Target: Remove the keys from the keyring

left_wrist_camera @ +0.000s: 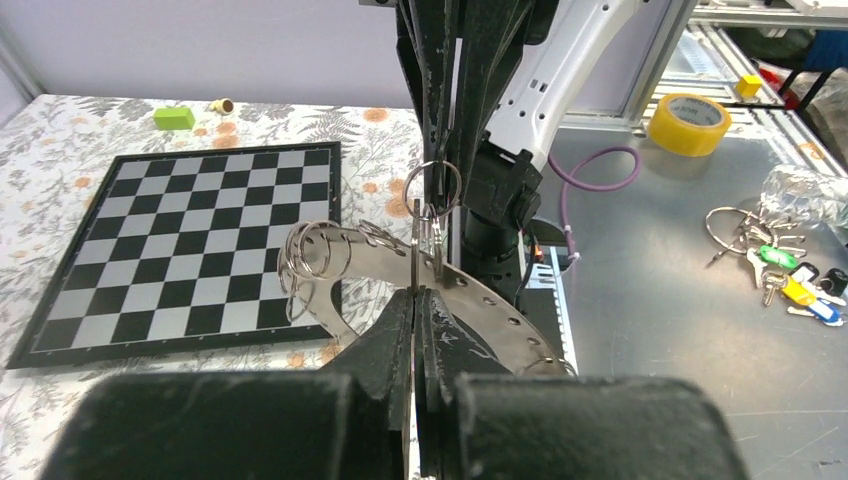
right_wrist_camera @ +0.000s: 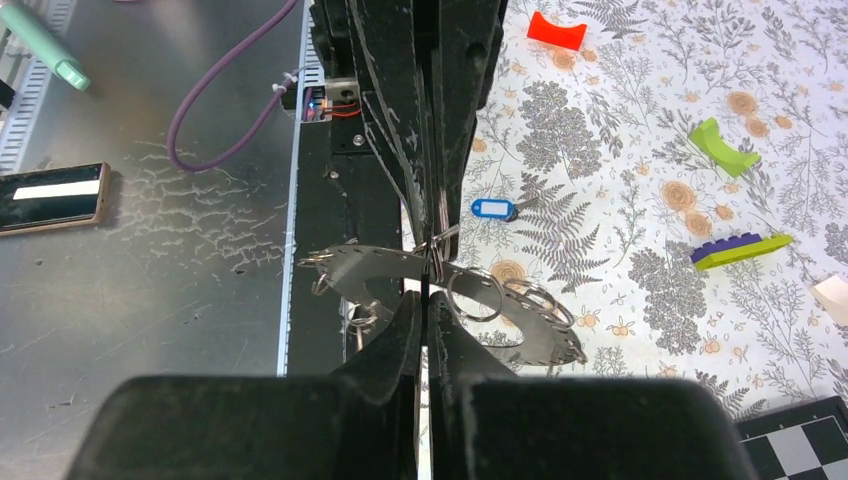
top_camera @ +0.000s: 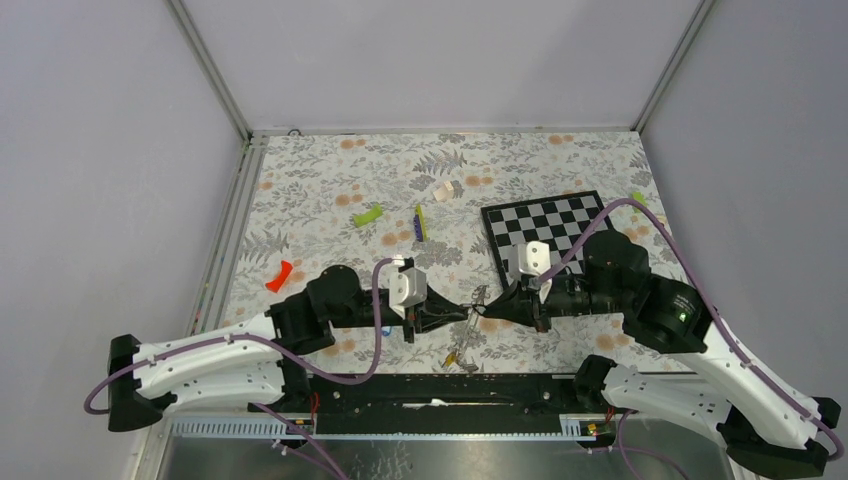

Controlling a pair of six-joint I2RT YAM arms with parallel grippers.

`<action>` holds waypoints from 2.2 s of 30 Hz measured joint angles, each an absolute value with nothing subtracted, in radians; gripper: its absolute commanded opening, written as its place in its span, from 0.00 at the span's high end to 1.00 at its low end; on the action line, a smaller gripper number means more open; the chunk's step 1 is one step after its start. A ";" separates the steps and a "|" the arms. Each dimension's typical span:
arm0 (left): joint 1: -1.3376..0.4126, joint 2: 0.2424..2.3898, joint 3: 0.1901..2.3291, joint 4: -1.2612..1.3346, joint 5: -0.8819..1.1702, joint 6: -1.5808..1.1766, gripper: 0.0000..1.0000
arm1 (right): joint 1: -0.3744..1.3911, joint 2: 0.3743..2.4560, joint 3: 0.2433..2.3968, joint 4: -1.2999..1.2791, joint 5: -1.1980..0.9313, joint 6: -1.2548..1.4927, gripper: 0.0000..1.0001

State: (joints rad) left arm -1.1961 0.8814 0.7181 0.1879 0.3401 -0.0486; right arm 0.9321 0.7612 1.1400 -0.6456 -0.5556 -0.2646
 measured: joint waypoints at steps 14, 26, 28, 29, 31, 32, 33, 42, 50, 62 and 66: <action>-1.198 0.835 0.894 -0.168 0.273 0.121 1.00 | 0.932 0.738 1.109 -0.625 -0.532 -0.257 1.00; -1.199 0.834 0.943 -0.259 0.241 0.193 1.00 | 0.932 0.745 1.103 -0.631 -0.489 -0.258 1.00; -1.199 0.834 0.948 -0.268 0.236 0.202 1.00 | 0.932 0.747 1.103 -0.639 -0.480 -0.258 1.00; -1.199 0.834 0.950 -0.271 0.234 0.205 1.00 | 0.932 0.748 1.103 -0.642 -0.478 -0.260 1.00; -1.199 0.833 0.957 -0.281 0.230 0.215 1.00 | 0.932 0.750 1.102 -0.646 -0.470 -0.262 1.00; -1.199 0.833 0.963 -0.287 0.229 0.219 1.00 | 0.932 0.752 1.102 -0.646 -0.466 -0.263 1.00; -1.199 0.833 0.968 -0.294 0.226 0.223 1.00 | 0.932 0.753 1.102 -0.646 -0.462 -0.265 1.00; -1.199 0.833 0.999 -0.318 0.221 0.253 1.00 | 0.933 0.757 1.102 -0.654 -0.437 -0.274 1.00; -1.199 0.835 1.001 -0.323 0.222 0.262 1.00 | 0.932 0.757 1.094 -0.653 -0.434 -0.273 0.95; -1.196 0.839 1.009 -0.354 0.209 0.262 1.00 | 0.932 0.696 1.060 -0.638 -0.400 -0.265 0.68; -1.197 0.839 1.009 -0.362 0.208 0.255 1.00 | 0.932 0.671 1.047 -0.630 -0.375 -0.261 0.64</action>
